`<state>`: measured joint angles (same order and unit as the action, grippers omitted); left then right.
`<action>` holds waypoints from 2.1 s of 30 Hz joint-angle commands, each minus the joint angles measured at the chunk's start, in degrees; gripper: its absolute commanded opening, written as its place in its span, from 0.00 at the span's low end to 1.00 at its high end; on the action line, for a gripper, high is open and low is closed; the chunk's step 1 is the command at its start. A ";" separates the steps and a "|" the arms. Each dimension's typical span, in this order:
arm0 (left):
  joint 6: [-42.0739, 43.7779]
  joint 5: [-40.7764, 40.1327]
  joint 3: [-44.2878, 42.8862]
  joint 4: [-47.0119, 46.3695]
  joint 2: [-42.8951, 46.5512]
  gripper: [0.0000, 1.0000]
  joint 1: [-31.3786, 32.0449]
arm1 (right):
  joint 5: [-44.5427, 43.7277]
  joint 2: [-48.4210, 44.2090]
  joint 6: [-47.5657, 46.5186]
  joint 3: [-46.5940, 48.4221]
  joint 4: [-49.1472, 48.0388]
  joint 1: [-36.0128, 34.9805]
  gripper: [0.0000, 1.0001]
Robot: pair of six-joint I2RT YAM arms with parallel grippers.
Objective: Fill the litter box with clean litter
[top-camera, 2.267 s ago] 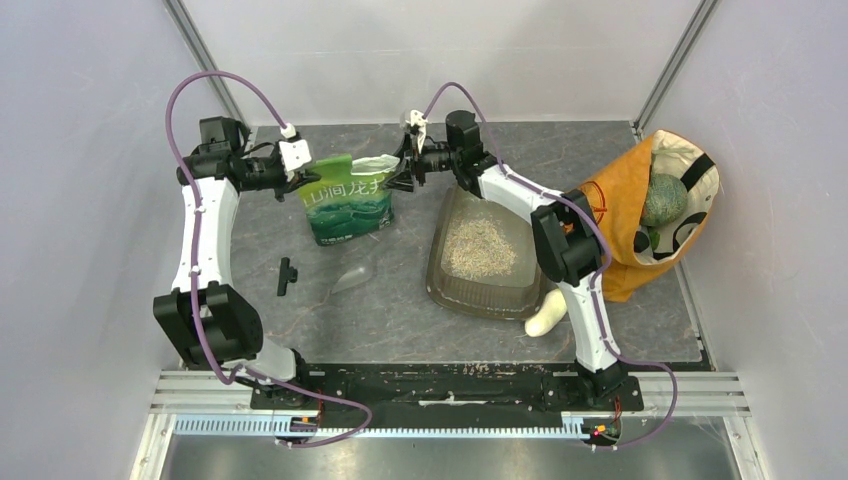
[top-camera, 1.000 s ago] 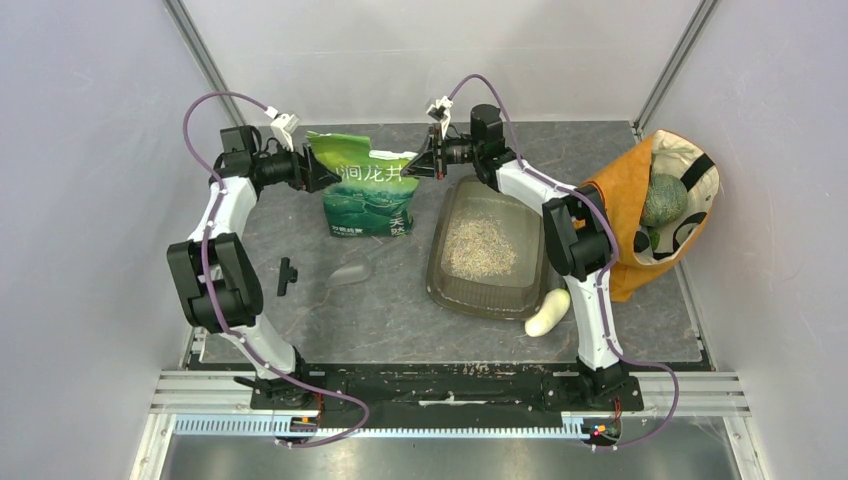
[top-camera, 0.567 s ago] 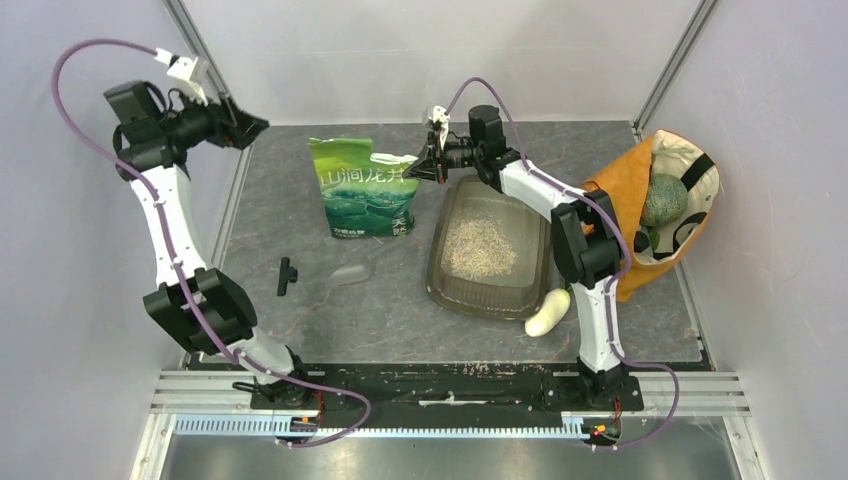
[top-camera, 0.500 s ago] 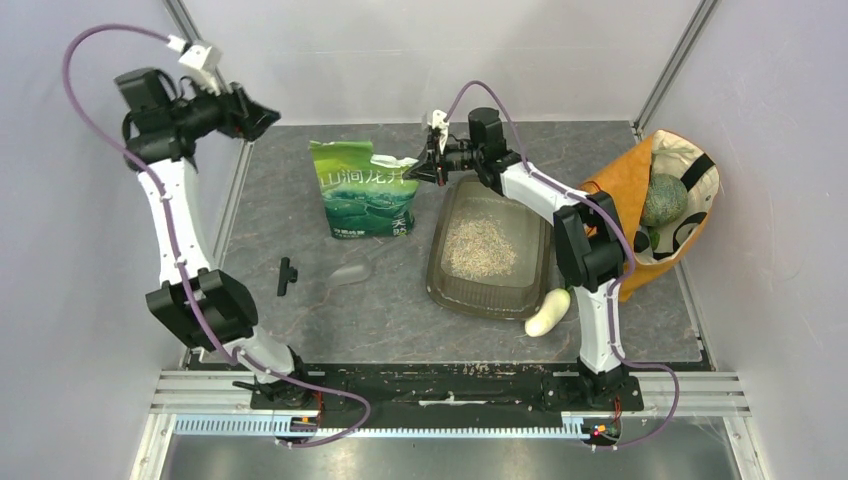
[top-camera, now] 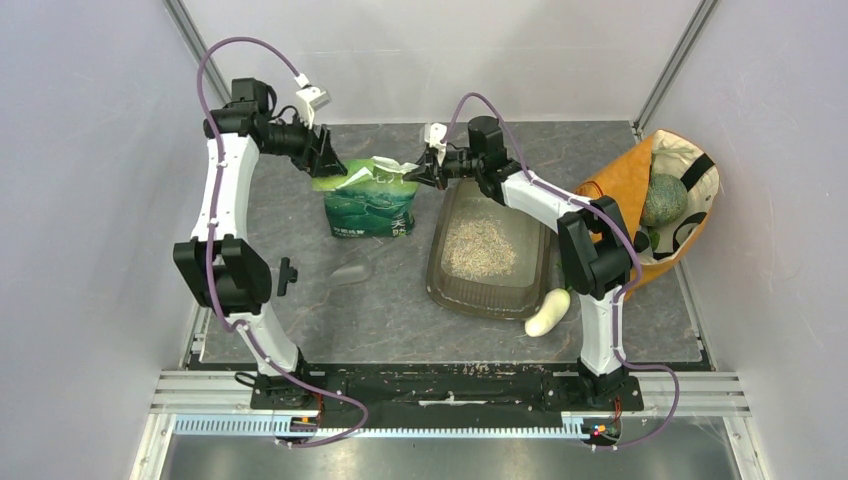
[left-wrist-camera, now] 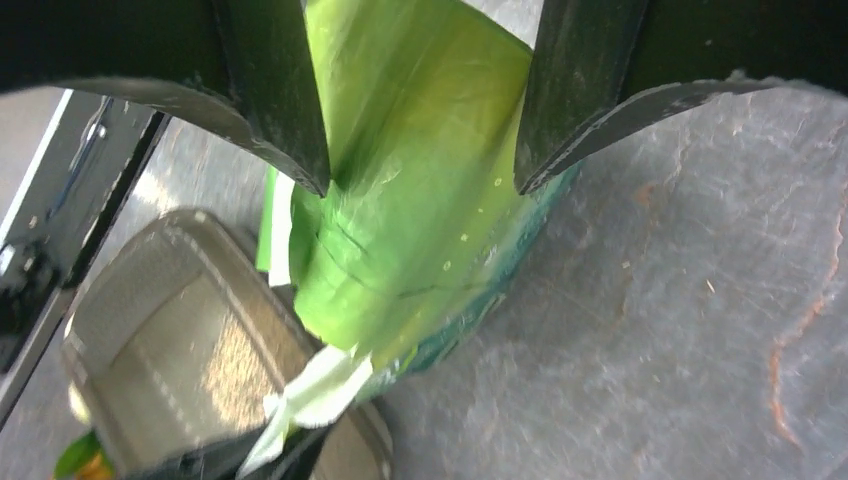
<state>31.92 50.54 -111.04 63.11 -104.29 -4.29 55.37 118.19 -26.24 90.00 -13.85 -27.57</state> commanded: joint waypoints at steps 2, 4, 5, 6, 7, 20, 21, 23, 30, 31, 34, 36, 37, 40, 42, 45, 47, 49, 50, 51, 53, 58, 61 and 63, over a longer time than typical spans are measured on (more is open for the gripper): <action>12.98 -5.16 1.65 10.23 0.45 0.71 0.77 | 1.05 -1.85 2.87 1.21 -2.65 0.51 0.13; 14.10 -5.83 3.02 9.27 0.93 0.72 0.78 | 1.68 -1.82 3.30 1.15 -2.95 0.60 0.16; 13.65 -6.06 3.92 8.09 1.39 0.73 0.79 | 2.07 -1.82 3.45 1.22 -2.98 0.64 0.17; 13.44 -6.44 4.47 6.93 1.72 0.75 0.78 | 2.41 -1.80 3.83 1.27 -3.10 0.73 0.18; 13.42 -6.71 5.05 6.18 2.12 0.76 0.80 | 2.62 -1.74 4.35 1.32 -3.37 0.77 0.19; -22.21 12.10 21.98 -44.30 15.07 0.89 -17.13 | 9.54 3.24 26.00 9.68 -4.50 2.77 0.00; -20.56 12.76 24.14 -46.22 16.37 0.89 -18.59 | 10.31 3.55 28.35 9.75 -5.38 2.87 0.00; -6.94 12.93 23.68 -36.20 17.34 0.89 -19.16 | 11.25 3.90 29.60 9.77 -5.58 2.88 0.00; 8.93 14.69 29.44 -28.25 17.99 0.89 -17.29 | 13.52 4.44 30.67 9.93 -6.11 2.90 0.00; 4.84 15.13 29.96 -31.61 17.51 0.89 -16.13 | 13.84 4.51 30.79 10.04 -6.19 2.92 0.00; -0.09 16.32 28.08 -32.82 15.18 0.89 -11.62 | 14.20 4.53 30.63 10.29 -6.19 2.88 0.00; -3.73 14.68 28.07 -35.10 14.43 0.90 -8.41 | 14.56 4.52 30.24 10.31 -6.24 2.88 0.00; -8.40 13.67 28.93 -39.18 14.15 0.90 -7.30 | 14.59 4.51 29.94 10.25 -6.11 2.95 0.00; -21.96 10.86 31.10 -51.53 13.11 0.90 -6.17 | 14.68 4.53 29.22 10.17 -6.06 3.02 0.00; -28.11 7.25 31.43 -56.77 12.40 0.89 -6.12 | 14.68 4.46 28.68 10.11 -6.01 3.05 0.00; -30.69 7.75 29.14 -56.96 10.52 0.87 -6.16 | 14.91 4.65 28.26 10.32 -6.02 3.18 0.00; -34.19 9.30 27.69 -57.21 9.01 0.81 -6.07 | 14.94 4.72 28.35 10.40 -6.03 3.27 0.02; -37.15 11.35 24.58 -54.80 6.67 0.58 -6.02 | 14.84 4.60 28.49 10.22 -6.11 3.33 0.14; -37.46 12.05 22.92 -52.34 5.30 0.44 -5.98 | 14.77 4.46 28.47 10.10 -6.16 3.40 0.25; -38.02 11.82 21.10 -49.24 4.25 0.34 -5.99 | 14.76 4.29 28.52 9.86 -6.18 3.48 0.33; -39.01 9.59 18.57 -43.79 2.42 0.10 -6.01 | 14.44 4.00 28.78 9.11 -6.06 3.59 0.44; -39.65 3.77 20.98 -38.83 3.87 0.02 -6.07 | 12.67 2.92 30.54 5.38 -7.41 3.65 0.50; -35.80 1.76 19.80 -31.09 3.10 0.02 -6.05 | 11.73 2.70 31.46 4.09 -7.36 3.73 0.46; -34.00 -0.47 18.82 -26.88 2.44 0.02 -6.08 | 11.52 2.57 31.43 3.79 -6.80 3.67 0.39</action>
<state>-4.73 55.22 -89.80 25.28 -101.65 -10.37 67.81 123.46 4.10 94.87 -18.87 -24.10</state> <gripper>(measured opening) 0.033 0.448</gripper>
